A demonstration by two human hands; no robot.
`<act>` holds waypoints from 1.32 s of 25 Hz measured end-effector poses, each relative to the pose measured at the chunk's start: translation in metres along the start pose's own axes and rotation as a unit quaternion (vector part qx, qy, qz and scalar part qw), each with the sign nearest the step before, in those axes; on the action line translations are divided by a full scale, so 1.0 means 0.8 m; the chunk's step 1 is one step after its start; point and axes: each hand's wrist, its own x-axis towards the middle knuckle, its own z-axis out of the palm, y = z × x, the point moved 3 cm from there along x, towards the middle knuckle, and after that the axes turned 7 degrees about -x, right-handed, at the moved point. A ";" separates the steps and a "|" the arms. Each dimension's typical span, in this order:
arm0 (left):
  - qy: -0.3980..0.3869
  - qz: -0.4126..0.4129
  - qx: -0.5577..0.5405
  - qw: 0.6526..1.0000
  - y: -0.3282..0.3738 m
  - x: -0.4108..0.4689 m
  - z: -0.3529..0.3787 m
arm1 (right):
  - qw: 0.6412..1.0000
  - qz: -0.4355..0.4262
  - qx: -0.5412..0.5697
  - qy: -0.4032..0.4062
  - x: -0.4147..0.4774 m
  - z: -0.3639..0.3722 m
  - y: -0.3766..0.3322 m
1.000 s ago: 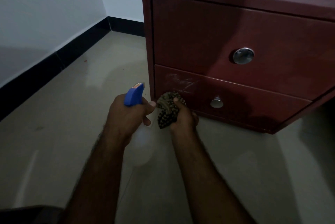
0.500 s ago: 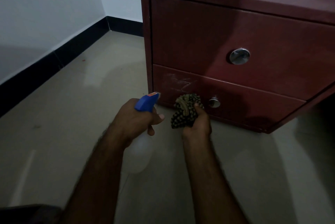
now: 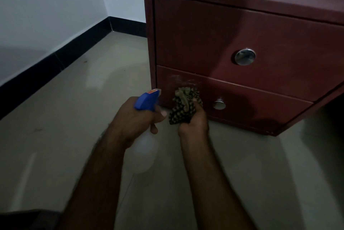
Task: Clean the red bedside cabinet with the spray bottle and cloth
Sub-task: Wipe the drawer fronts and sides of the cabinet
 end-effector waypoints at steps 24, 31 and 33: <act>0.041 0.025 -0.018 0.999 0.012 -0.003 -0.019 | 0.996 0.003 -0.063 -0.062 -0.029 0.017 -0.032; 0.046 0.013 -0.019 0.999 0.007 -0.005 -0.013 | 0.995 0.049 -0.060 -0.057 -0.028 0.010 -0.024; 0.049 0.011 -0.024 0.998 0.008 -0.003 -0.014 | 0.990 0.019 -0.122 -0.065 -0.028 0.004 -0.024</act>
